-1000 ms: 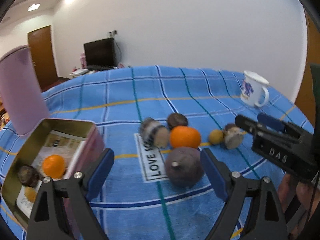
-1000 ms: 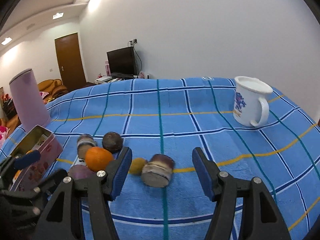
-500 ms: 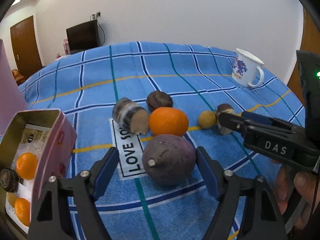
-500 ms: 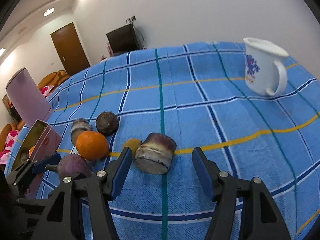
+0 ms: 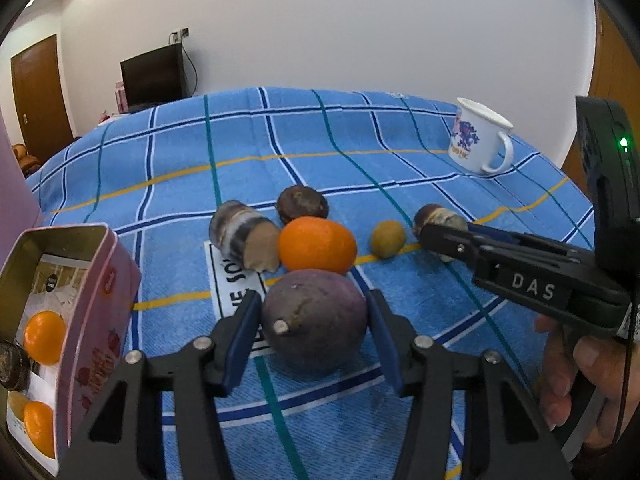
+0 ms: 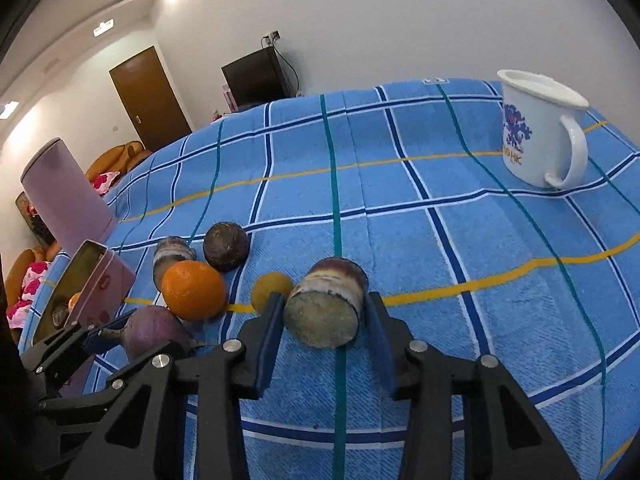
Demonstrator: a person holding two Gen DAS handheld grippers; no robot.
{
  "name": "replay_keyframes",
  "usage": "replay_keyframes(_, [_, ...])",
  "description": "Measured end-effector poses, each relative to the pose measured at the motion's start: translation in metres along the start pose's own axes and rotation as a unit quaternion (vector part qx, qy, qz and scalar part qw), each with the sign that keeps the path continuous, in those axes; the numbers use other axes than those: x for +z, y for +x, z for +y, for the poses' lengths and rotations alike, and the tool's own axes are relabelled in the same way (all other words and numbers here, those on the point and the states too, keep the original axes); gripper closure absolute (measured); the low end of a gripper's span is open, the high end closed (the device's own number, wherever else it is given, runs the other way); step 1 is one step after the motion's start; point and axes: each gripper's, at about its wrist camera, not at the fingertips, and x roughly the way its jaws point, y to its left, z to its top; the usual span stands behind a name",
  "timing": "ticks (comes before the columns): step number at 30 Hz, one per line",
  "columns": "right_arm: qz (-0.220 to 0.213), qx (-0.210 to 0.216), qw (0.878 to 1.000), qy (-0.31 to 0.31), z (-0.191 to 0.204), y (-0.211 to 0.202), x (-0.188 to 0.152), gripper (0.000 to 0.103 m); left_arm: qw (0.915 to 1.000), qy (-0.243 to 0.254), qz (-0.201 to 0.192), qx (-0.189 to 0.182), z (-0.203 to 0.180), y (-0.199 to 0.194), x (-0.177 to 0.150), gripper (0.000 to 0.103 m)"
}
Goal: Organize fruits
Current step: 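Move the right gripper to a white-topped round cake while the left gripper approaches the purple fruit, then grasp the round cake with the right gripper while the left gripper grasps the purple fruit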
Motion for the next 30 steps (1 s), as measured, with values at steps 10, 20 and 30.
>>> replay_keyframes(10, [-0.024,0.008,1.0,-0.011,0.004,-0.01,0.0,0.062,0.9995,-0.01,-0.03,0.007,0.004,-0.012,-0.001,0.047])
replay_keyframes(20, [-0.056,0.039,0.997,-0.028,0.011,-0.023,-0.002,0.062,0.9984,-0.011,-0.053,0.018,0.004,-0.021,-0.002,0.047])
replay_keyframes(30, [-0.099,0.058,0.992,-0.049,0.022,-0.04,-0.007,0.062,0.9953,-0.018,-0.088,0.036,0.005,-0.035,-0.004,0.047])
